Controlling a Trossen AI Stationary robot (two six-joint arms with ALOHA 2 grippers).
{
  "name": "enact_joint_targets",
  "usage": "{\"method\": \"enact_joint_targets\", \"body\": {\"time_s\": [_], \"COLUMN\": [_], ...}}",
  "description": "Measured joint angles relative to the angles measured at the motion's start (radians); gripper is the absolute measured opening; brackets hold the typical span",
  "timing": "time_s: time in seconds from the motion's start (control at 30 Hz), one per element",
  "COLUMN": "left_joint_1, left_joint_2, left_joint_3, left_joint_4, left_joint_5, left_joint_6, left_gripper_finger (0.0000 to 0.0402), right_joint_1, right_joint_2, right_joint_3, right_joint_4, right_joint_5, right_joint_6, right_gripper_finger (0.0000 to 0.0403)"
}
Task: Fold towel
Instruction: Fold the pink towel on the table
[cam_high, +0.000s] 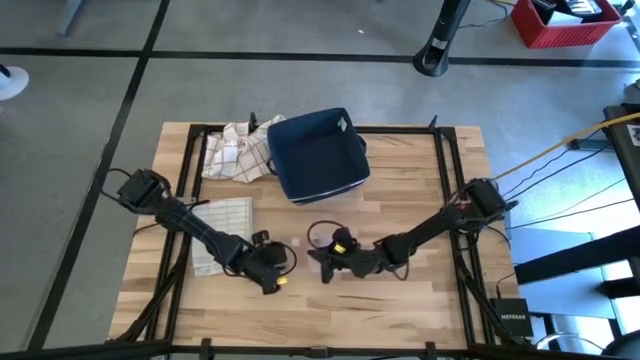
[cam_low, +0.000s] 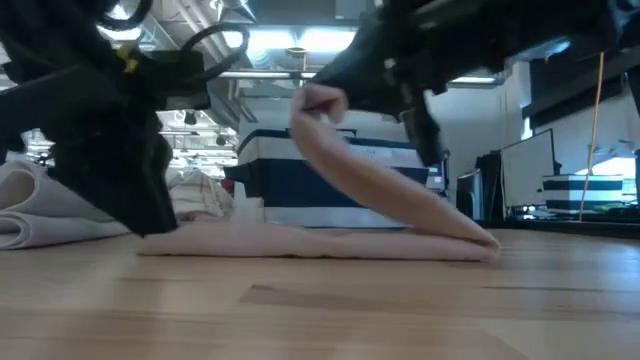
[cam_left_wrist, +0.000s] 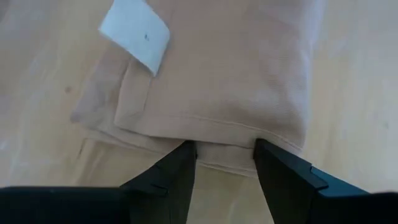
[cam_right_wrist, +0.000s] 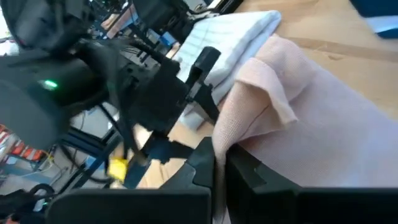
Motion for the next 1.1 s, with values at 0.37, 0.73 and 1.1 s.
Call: {"method": "enact_joint_targets", "body": {"time_s": [0.37, 0.73, 1.1], "left_joint_1": [0.009, 0.005, 0.004], "left_joint_2": [0.003, -0.004, -0.160], "left_joint_3": [-0.013, -0.006, 0.073], "left_joint_4": [0.034, 0.015, -0.221], "left_joint_5": [-0.003, 0.012, 0.166], "left_joint_6": [-0.001, 0.000, -0.052], "left_gripper_finger": [0.0159, 0.0159, 0.0159], "right_joint_1": [-0.043, -0.053, -0.054], "right_joint_2": [0.139, 0.158, 0.158], "right_joint_3": [0.095, 0.112, 0.112], "right_joint_4": [-0.021, -0.026, -0.052], "right_joint_5": [-0.071, -0.078, -0.119], "right_joint_6": [0.072, 0.111, 0.090], "right_gripper_finger": [0.0019, 0.0090, 0.0204]}}
